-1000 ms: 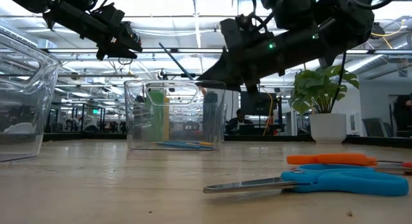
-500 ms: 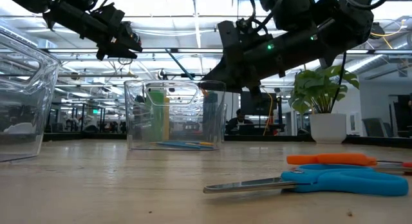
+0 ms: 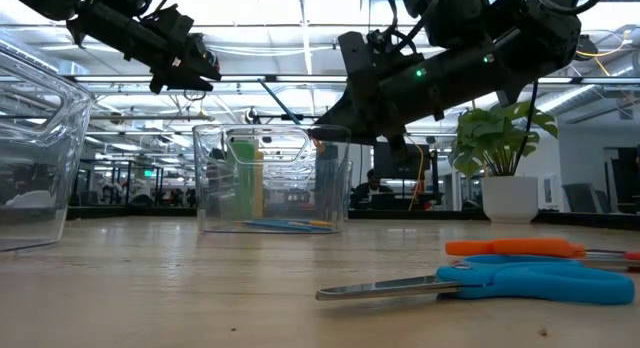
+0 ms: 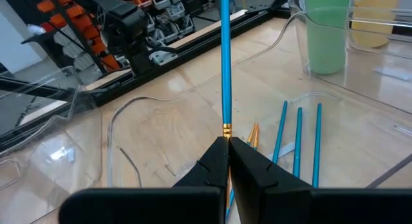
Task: Pick & Place Paint Supplies
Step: Put the blue paintbrush into the middle transparent bin, then put the green scissors into the bottom transparent bin
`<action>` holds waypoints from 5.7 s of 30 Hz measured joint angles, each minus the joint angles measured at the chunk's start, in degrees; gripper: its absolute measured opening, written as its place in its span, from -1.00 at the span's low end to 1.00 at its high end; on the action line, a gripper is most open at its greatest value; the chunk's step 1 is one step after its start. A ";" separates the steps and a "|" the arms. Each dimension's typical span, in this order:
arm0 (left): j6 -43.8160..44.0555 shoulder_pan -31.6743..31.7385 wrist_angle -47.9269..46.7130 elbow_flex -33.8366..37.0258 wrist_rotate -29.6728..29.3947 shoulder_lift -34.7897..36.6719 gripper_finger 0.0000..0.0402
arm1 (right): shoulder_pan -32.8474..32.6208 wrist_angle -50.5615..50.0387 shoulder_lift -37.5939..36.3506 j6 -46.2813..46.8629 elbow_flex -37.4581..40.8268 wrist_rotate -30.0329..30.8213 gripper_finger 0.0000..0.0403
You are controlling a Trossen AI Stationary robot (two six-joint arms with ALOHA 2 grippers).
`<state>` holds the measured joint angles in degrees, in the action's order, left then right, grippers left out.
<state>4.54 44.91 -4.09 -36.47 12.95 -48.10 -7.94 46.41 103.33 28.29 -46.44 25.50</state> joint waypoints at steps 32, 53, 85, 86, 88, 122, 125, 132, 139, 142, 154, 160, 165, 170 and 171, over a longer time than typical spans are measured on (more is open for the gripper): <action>0.00 -0.02 0.01 0.00 0.00 0.00 0.06 | -0.97 0.65 -2.12 -14.19 0.11 -1.42 -0.44; 0.00 0.00 0.00 -0.02 0.00 0.00 0.06 | -26.82 -78.34 -38.26 -10.82 0.04 -4.72 -0.31; 0.00 0.00 0.00 -0.02 0.00 0.00 0.07 | -46.82 -79.08 -38.29 40.66 24.13 -17.32 -0.42; 0.00 0.00 0.02 -0.02 0.00 0.00 0.07 | -46.82 -78.82 -38.32 41.74 24.82 -17.13 -0.47; 0.00 0.00 -0.01 -0.02 0.00 0.00 0.07 | -46.82 -78.49 -38.32 44.07 26.09 -17.12 -0.58; 0.00 -0.02 0.02 -0.02 0.01 0.00 0.07 | -32.41 -41.04 -40.18 5.32 19.17 -11.78 -1.00; 0.00 -0.02 -0.01 -0.02 0.00 0.00 0.07 | -30.51 -33.98 -40.17 -1.76 19.15 -12.04 -1.00; 0.00 -0.02 0.00 -0.02 0.00 0.00 0.06 | -23.50 -18.36 -40.18 -16.51 21.89 -14.88 -1.00; 5.06 -0.03 1.47 -0.02 0.47 0.00 0.07 | -12.21 -2.59 -39.77 -21.10 25.83 -26.10 -1.00; 19.60 -0.92 6.59 0.39 0.49 -0.18 0.07 | -9.75 2.56 -38.69 -23.01 25.94 -28.64 -1.00; 29.50 -21.46 25.35 0.38 -7.13 -12.87 0.07 | -5.85 15.66 -30.36 -25.38 25.81 -30.32 -1.00; 17.41 -36.54 45.93 0.39 -10.19 -23.37 0.07 | -3.56 19.10 -26.84 -21.59 25.79 -30.12 -1.00; 7.24 -42.62 52.55 0.37 -8.93 -27.94 0.06 | -2.51 21.27 -24.12 -19.78 25.77 -24.81 -1.00; 5.05 -45.83 57.18 0.39 -9.30 -30.43 0.07 | -2.51 21.68 -22.63 -21.45 25.51 -5.32 -1.00; 4.97 -46.15 58.15 0.39 -9.49 -30.68 0.07 | -2.51 21.41 -22.40 -22.79 25.30 -1.66 -1.00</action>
<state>9.51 -1.24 54.06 -36.07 3.46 -78.78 -10.46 67.82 80.93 5.50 -21.14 23.84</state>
